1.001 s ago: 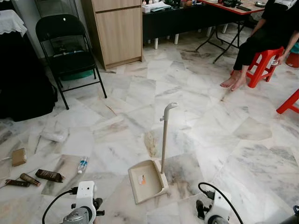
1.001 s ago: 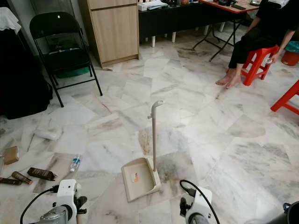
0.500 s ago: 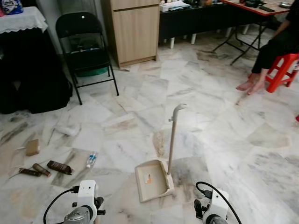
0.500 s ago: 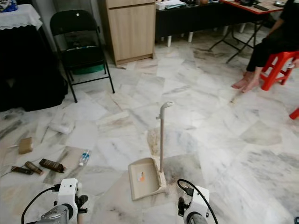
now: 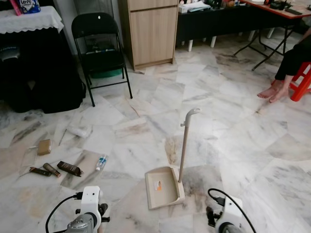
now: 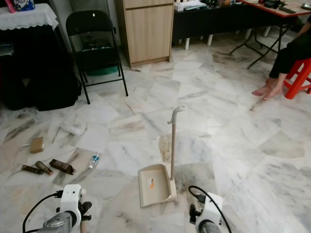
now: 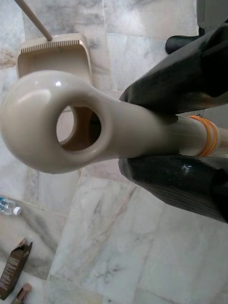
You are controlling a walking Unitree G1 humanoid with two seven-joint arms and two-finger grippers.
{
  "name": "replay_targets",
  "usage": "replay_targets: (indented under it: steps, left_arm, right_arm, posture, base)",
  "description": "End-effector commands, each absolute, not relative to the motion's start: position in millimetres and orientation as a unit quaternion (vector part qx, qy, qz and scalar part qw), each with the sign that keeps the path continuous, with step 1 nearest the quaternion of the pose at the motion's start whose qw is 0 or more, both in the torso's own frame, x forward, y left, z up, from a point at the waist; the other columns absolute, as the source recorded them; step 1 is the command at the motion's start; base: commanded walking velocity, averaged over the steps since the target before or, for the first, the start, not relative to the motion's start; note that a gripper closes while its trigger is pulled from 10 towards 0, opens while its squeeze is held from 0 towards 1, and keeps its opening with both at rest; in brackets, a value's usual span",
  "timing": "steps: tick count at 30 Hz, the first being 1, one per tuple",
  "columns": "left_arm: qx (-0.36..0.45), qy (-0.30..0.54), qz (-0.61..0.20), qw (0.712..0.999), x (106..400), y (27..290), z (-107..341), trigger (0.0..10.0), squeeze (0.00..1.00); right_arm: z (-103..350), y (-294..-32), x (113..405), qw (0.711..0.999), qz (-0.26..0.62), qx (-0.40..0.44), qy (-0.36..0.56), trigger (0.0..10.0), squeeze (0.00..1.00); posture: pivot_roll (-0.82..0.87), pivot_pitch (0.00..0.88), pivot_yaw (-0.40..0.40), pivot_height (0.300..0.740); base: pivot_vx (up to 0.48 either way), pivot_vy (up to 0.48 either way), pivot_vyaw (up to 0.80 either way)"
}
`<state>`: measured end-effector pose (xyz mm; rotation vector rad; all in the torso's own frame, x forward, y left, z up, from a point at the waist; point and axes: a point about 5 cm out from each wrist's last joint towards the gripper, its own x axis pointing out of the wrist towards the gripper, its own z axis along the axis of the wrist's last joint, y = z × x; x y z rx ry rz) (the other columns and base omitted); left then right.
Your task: Sweep floor
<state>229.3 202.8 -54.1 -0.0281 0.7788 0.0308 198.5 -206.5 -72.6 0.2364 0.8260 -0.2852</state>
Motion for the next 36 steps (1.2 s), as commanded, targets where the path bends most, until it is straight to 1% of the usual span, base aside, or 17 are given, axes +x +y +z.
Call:
replay_targets:
  steps: [1,7,12,14,15,19,23,36]
  left_arm:
    - [-0.019,0.385,0.02,0.923,226.6,203.1,-56.1,10.0,0.0]
    - [-0.019,0.385,0.02,0.922,226.5,203.9,-56.1,10.0,0.0]
    - [-0.018,0.385,0.02,0.922,226.6,203.9,-56.0,10.0,0.0]
    - [-0.018,0.385,0.021,0.923,226.7,203.9,-55.9,10.0,0.0]
    - [-0.018,0.385,0.021,0.923,226.7,203.9,-55.9,10.0,0.0]
    - [-0.018,0.385,0.021,0.922,226.7,203.8,-56.0,10.0,0.0]
    - [-0.018,0.385,0.02,0.922,226.4,203.8,-56.2,10.0,0.0]
    - [-0.016,0.384,0.019,0.923,226.7,203.6,-55.9,10.0,0.0]
  right_arm:
    - [-68.2,-219.6,200.9,0.904,-0.144,0.117,0.385,10.0,0.0]
    - [-64.6,-223.5,205.0,0.909,-0.141,0.113,0.375,10.0,0.0]
    - [-69.7,-224.6,194.8,0.906,-0.14,0.113,0.383,10.0,0.0]
    - [-76.4,-223.3,181.4,0.901,-0.142,0.115,0.394,10.0,0.0]
    - [-76.4,-223.3,181.4,0.901,-0.142,0.115,0.394,10.0,0.0]
    - [-86.1,-220.0,160.5,0.892,-0.143,0.117,0.413,10.0,0.0]
    - [-90.5,-221.5,148.8,0.885,-0.146,0.117,0.426,10.0,0.0]
    - [-93.0,-236.6,132.9,0.875,-0.156,0.115,0.443,10.0,0.0]
  posture:
    - [-0.13,0.0,0.0,0.74]
    - [-0.13,0.0,0.0,0.74]
    - [-0.13,0.0,0.002,0.74]
    - [-0.13,0.0,0.001,0.74]
    - [-0.13,0.0,0.001,0.74]
    - [-0.13,0.0,0.0,0.74]
    - [-0.13,0.0,0.0,0.74]
    - [-0.13,0.0,0.0,0.74]
  base:
    - [0.0,0.0,0.0]
    - [0.0,0.0,0.0]
    - [0.257,0.0,0.0]
    - [0.268,0.0,0.0]
    - [0.277,0.0,0.0]
    - [0.287,0.0,0.0]
    - [0.297,0.0,0.0]
    - [0.308,0.0,0.0]
